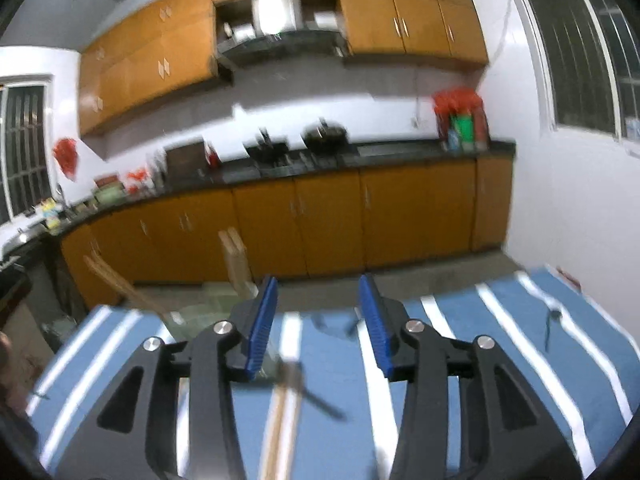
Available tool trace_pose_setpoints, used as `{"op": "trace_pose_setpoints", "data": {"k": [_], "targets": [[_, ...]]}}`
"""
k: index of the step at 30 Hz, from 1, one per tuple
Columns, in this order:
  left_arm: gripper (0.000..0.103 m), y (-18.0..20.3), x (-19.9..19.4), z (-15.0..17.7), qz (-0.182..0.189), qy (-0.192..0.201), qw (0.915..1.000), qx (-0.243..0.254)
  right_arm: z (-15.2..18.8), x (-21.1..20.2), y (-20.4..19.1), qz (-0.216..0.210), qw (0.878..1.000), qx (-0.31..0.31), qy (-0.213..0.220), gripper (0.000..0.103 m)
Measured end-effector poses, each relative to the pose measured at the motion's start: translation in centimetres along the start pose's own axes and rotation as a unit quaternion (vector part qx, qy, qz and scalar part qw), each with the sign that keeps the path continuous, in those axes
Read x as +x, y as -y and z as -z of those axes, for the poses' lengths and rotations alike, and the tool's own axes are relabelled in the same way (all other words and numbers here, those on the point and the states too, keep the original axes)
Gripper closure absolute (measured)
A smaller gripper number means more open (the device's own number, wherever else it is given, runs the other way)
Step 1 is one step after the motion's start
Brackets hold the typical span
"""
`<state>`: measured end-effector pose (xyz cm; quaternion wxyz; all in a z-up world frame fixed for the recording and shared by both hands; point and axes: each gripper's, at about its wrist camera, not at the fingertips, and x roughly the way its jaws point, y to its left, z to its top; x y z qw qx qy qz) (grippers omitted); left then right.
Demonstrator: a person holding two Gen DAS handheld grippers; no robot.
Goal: Organize utensils
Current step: 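Open both tools to release the chopsticks into the caddy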
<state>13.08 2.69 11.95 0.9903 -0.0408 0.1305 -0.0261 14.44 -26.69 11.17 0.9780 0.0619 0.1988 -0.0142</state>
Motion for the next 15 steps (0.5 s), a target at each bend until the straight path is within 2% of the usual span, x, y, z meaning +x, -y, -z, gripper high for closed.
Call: {"op": "trace_pose_setpoints", "data": {"k": [4, 8, 13, 15], "targets": [[0.012, -2.2, 1.1, 3.9, -0.039, -0.061, 0.9974, 0.0, 5.2, 2.9, 1.4, 0.013, 0.996, 0.009, -0.086, 0.06], [0.012, -3.3, 3.2, 8.6, -0.056, -0.143, 0.9882, -0.001, 10.7, 5.2, 0.7, -0.011, 0.985, 0.012, -0.173, 0.066], [0.016, -3.0, 3.9, 12.0, -0.048, -0.194, 0.9798, 0.009, 14.2, 5.8, -1.9, -0.043, 0.975, -0.004, -0.219, 0.068], [0.02, -2.7, 4.3, 13.0, -0.041, -0.21, 0.9767, 0.011, 14.8, 6.0, -2.8, -0.046, 0.972, -0.013, -0.228, 0.072]]}}
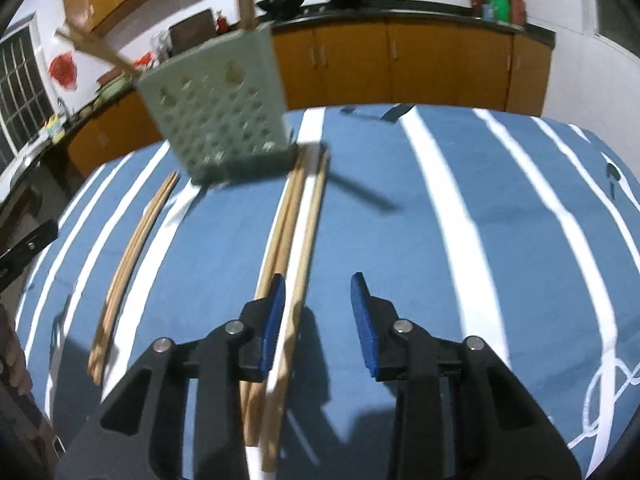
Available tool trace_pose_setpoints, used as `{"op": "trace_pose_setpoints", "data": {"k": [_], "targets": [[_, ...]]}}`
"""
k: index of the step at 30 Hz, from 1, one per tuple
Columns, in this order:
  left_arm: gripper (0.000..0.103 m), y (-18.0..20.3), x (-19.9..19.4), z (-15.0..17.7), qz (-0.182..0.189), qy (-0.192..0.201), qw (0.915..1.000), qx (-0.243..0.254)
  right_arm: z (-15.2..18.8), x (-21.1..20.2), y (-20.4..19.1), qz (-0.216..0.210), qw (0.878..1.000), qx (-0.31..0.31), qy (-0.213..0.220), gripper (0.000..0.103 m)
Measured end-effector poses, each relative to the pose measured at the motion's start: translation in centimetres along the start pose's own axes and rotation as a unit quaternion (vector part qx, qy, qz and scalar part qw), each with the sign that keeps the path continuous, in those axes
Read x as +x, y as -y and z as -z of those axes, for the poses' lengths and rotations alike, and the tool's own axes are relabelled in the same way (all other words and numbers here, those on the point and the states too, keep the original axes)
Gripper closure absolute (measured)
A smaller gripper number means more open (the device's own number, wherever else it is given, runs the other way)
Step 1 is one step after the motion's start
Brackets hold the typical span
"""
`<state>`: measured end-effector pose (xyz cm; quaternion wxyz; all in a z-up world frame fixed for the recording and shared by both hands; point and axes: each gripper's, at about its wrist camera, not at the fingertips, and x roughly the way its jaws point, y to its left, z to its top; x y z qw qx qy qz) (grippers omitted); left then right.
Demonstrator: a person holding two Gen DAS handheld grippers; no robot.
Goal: Organize utensils
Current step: 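Open both tools to release the chopsticks into the caddy, then grasp a chopstick with the right tool while the left tool grasps another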
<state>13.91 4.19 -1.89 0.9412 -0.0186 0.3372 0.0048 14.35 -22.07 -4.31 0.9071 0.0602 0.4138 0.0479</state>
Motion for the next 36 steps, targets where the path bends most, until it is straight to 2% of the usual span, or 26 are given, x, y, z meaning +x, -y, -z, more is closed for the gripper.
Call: {"op": "trace_pose_setpoints", "data": {"k": [2, 4, 6, 7, 15, 20, 28, 31, 34, 36], "targets": [[0.024, 0.5, 0.5, 0.3, 0.008, -0.014, 0.9999, 0.004, 0.4, 0.5, -0.5, 0.001, 1.0, -0.002, -0.011, 0.073], [0.028, 0.4, 0.9, 0.9, 0.013, -0.024, 0.9996, 0.007, 0.3, 0.8, -0.6, 0.005, 1.0, -0.005, -0.02, 0.078], [0.035, 1.0, 1.2, 1.4, 0.021, -0.037, 0.9991, 0.008, 0.3, 1.3, -0.7, 0.013, 1.0, -0.015, -0.023, 0.094], [0.036, 1.1, 1.4, 1.6, 0.024, -0.04, 0.9989, 0.008, 0.3, 1.4, -0.8, 0.024, 0.999, -0.023, -0.024, 0.095], [0.064, 1.9, 2.6, 3.2, 0.057, -0.083, 0.9949, 0.011, 0.0, 1.2, 1.6, 0.044, 0.999, 0.016, -0.02, 0.095], [0.074, 2.6, 3.2, 3.6, 0.058, -0.1, 0.993, 0.021, 0.0, 1.3, 1.9, 0.044, 0.999, 0.018, -0.02, 0.095], [0.078, 3.7, 3.4, 3.9, 0.059, -0.107, 0.9917, 0.039, -0.1, 1.4, 2.0, 0.045, 0.999, 0.018, -0.02, 0.095], [0.081, 4.4, 3.5, 4.1, 0.048, -0.101, 0.9923, 0.052, 0.0, 1.3, 2.0, 0.042, 0.999, 0.015, -0.02, 0.094], [0.091, 4.2, 3.7, 3.9, 0.045, -0.101, 0.9927, 0.048, 0.1, 1.4, 1.7, 0.041, 0.999, 0.009, -0.02, 0.091], [0.095, 3.4, 4.1, 3.5, 0.039, -0.103, 0.9932, 0.038, 0.0, 1.4, 1.5, 0.042, 0.999, 0.004, -0.02, 0.094]]}}
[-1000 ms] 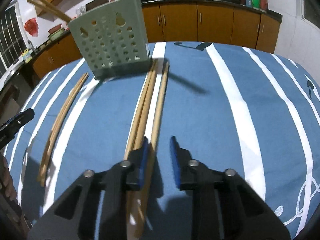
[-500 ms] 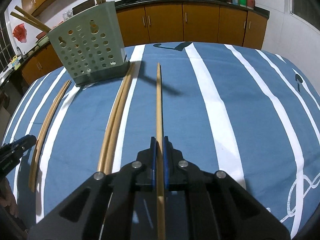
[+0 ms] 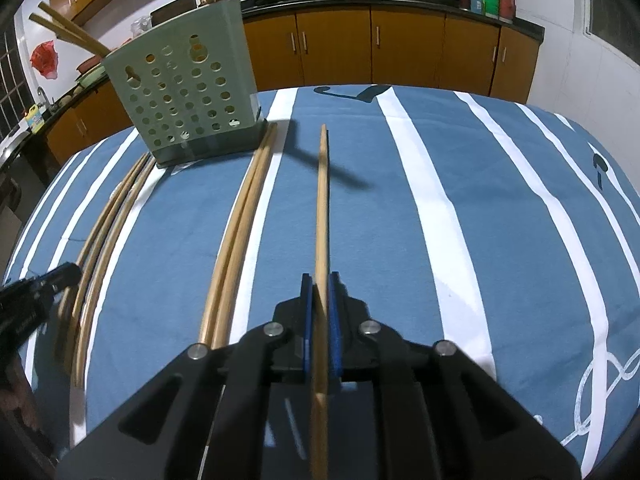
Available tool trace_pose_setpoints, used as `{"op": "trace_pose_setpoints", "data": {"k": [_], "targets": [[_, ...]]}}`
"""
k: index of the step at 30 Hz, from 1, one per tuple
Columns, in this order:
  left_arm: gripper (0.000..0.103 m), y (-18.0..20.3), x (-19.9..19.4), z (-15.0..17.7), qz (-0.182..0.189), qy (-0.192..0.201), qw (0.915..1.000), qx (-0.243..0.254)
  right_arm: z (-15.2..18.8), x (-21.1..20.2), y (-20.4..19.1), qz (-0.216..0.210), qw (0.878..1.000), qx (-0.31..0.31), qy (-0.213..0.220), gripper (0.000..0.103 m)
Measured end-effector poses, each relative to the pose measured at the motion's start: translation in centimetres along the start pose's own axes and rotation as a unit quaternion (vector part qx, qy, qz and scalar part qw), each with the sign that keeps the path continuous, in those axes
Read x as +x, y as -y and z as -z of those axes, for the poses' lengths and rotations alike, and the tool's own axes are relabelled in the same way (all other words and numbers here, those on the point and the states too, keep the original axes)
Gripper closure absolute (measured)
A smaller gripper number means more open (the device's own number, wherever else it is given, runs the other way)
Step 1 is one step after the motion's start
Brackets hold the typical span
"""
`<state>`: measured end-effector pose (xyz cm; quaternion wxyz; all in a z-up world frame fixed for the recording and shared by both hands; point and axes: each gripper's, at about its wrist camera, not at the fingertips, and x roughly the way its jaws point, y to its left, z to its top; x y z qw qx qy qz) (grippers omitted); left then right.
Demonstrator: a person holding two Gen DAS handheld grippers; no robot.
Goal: Organize utensils
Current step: 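Grasp a chopstick with the right tool while the left tool grasps another, then hold both grasped chopsticks just above the table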
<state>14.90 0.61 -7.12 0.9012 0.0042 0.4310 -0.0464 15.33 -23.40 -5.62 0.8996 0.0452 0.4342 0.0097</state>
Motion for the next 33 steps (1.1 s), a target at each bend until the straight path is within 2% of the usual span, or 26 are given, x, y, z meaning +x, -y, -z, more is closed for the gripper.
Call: {"op": "trace_pose_setpoints", "data": {"k": [8, 33], "targets": [[0.095, -4.1, 0.7, -1.1, -0.031, 0.004, 0.9987, -0.04, -0.9, 0.1, 1.2, 0.014, 1.0, 0.02, 0.014, 0.095], [0.094, -5.0, 0.8, -1.2, -0.007, 0.008, 0.9982, -0.059, -0.8, 0.9, 1.1, 0.026, 1.0, 0.004, 0.014, 0.093]]}}
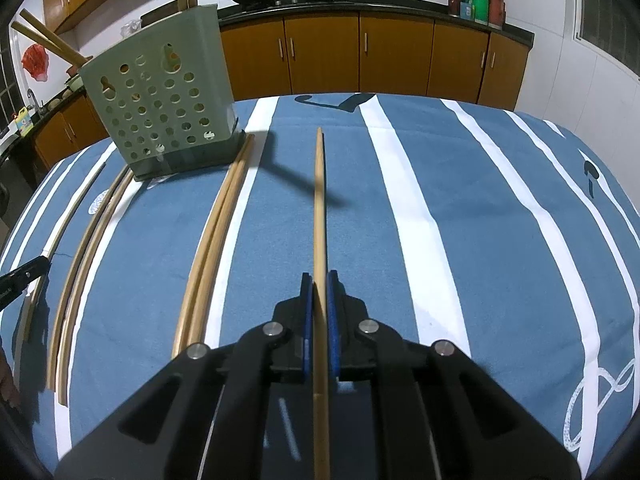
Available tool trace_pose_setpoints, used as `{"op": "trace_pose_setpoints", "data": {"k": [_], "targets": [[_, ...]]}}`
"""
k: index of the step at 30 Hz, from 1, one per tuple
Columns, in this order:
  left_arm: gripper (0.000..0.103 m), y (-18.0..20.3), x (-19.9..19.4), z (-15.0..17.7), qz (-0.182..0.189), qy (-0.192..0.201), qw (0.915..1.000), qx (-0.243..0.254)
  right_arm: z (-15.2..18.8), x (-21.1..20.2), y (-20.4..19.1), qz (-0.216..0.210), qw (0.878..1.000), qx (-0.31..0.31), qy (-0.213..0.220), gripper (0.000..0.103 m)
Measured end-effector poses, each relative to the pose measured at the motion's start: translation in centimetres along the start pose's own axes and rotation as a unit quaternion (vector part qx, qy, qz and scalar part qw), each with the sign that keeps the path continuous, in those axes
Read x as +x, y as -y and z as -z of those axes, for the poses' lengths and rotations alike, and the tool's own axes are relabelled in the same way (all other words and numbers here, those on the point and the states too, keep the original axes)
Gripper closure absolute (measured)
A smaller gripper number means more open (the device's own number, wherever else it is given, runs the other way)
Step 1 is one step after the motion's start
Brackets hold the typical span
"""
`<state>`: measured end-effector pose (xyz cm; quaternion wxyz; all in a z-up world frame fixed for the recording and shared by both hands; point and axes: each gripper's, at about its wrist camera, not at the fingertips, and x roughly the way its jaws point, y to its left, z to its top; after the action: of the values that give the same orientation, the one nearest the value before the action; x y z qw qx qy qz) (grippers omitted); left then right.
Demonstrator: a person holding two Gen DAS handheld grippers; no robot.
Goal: Organize utensils
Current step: 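Hold both grasped chopsticks just above the table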
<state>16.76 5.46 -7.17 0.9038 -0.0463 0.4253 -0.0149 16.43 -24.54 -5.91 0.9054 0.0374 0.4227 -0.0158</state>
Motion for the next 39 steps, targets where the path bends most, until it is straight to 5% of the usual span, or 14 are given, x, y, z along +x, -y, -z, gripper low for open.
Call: {"op": "trace_pose_setpoints", "data": {"k": [39], "targets": [[0.093, 0.05, 0.06, -0.05, -0.001, 0.0, 1.0, 0.001, 0.03, 0.03, -0.1, 0.0, 1.0, 0.001, 0.0, 0.093]]}}
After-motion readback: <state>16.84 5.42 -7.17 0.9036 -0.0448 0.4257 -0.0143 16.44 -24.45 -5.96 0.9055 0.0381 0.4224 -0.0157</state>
